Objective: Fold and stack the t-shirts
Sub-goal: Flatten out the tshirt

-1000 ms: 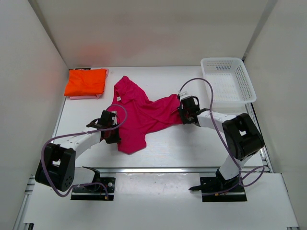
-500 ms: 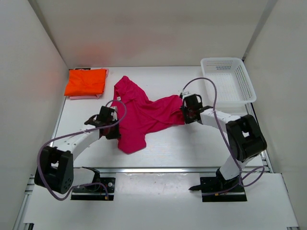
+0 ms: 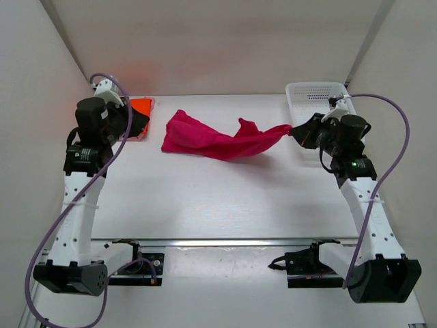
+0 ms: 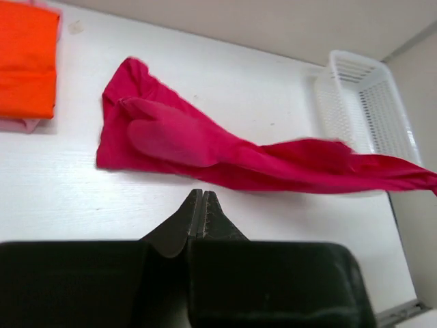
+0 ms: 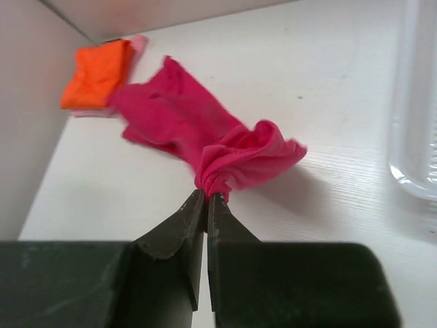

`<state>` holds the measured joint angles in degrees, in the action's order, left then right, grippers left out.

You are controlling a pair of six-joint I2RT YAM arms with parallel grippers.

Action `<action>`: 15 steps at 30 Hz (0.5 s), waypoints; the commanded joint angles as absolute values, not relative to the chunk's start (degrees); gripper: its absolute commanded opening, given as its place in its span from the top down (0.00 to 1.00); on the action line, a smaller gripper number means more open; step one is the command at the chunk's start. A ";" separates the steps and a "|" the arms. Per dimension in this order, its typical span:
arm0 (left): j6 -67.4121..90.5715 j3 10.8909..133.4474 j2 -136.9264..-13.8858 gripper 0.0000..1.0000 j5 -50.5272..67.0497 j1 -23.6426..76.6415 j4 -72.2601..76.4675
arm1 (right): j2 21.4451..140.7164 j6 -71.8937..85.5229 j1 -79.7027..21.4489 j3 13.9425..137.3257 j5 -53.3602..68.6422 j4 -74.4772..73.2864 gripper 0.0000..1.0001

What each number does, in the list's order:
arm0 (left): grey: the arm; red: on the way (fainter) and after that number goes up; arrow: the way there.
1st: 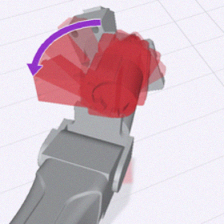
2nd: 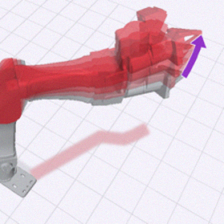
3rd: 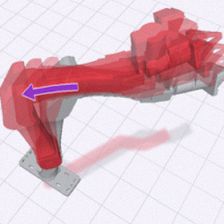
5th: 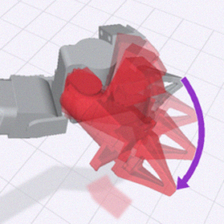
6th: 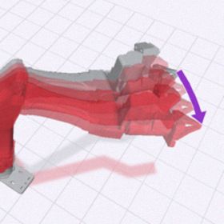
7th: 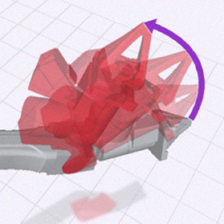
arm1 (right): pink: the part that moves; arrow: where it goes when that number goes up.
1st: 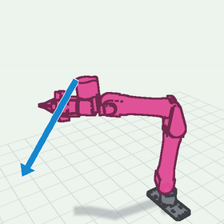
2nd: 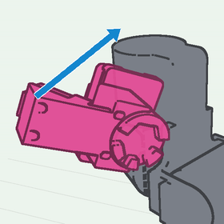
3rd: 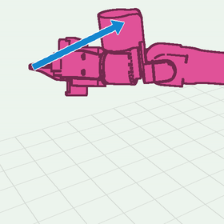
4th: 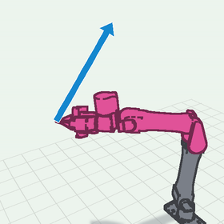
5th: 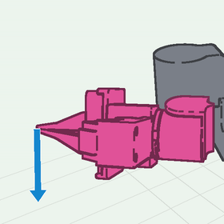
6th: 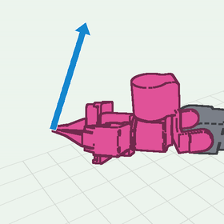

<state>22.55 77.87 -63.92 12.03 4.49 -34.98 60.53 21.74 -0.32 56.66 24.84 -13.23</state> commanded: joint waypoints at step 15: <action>30.23 67.44 -64.23 1.00 19.61 8.77 -28.32 | 44.22 27.87 3.17 51.18 32.97 -19.25 1.00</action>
<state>28.12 75.37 -57.52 20.47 4.23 -29.36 43.99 27.51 4.97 56.99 32.93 -17.19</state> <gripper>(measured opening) 0.024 0.023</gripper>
